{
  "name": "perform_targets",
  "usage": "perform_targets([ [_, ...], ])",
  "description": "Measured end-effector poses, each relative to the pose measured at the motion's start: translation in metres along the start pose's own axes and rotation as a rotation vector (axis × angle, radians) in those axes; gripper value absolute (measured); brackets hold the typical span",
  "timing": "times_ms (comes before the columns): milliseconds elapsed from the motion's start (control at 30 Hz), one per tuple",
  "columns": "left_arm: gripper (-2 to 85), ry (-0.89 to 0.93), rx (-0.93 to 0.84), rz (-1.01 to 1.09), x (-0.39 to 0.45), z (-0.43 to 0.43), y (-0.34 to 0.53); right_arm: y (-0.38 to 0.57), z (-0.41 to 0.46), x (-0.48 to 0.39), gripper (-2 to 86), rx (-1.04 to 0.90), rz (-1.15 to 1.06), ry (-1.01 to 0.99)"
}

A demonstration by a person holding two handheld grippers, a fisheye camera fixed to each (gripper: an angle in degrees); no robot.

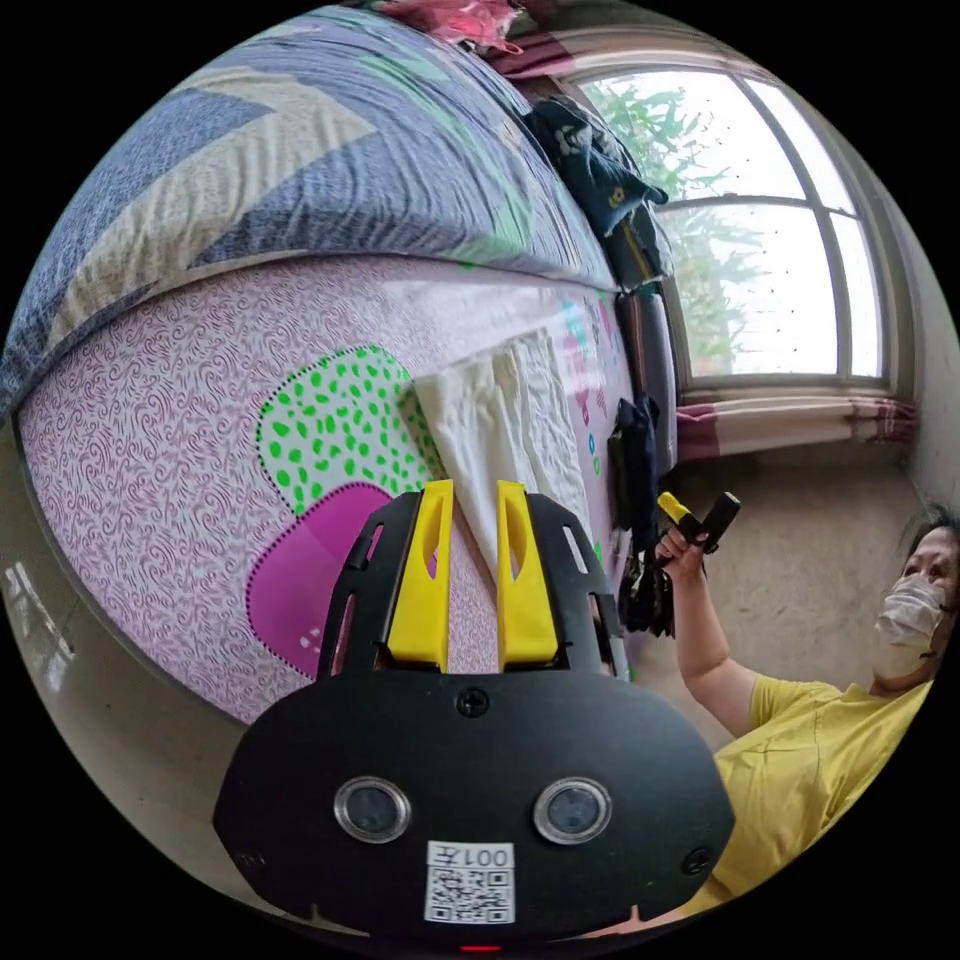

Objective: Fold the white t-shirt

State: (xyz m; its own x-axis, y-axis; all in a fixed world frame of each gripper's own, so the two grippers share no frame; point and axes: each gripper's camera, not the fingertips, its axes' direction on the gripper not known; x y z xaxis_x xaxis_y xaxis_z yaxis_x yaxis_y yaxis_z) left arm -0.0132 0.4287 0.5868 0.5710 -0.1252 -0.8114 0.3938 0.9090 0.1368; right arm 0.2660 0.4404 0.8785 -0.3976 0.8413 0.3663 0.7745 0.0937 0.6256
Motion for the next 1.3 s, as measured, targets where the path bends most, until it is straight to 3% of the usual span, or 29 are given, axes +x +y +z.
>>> perform_targets([
  [300,2.7,0.106,-0.007,-0.066,-0.032,-0.029,-0.040,-0.171,0.110,0.107,7.6,-0.215,0.081,-0.100],
  [600,3.0,0.212,-0.002,-0.021,-0.030,-0.046,-0.053,-0.270,0.172,0.158,7.6,-0.374,0.099,-0.130],
  [867,2.2,0.240,0.047,-0.058,-0.034,-0.062,-0.055,-0.317,0.195,0.175,6.5,-0.472,0.106,-0.242],
  [1300,2.3,0.295,0.064,-0.066,-0.037,-0.066,-0.046,-0.344,0.178,0.185,6.1,-0.472,0.141,-0.358],
])
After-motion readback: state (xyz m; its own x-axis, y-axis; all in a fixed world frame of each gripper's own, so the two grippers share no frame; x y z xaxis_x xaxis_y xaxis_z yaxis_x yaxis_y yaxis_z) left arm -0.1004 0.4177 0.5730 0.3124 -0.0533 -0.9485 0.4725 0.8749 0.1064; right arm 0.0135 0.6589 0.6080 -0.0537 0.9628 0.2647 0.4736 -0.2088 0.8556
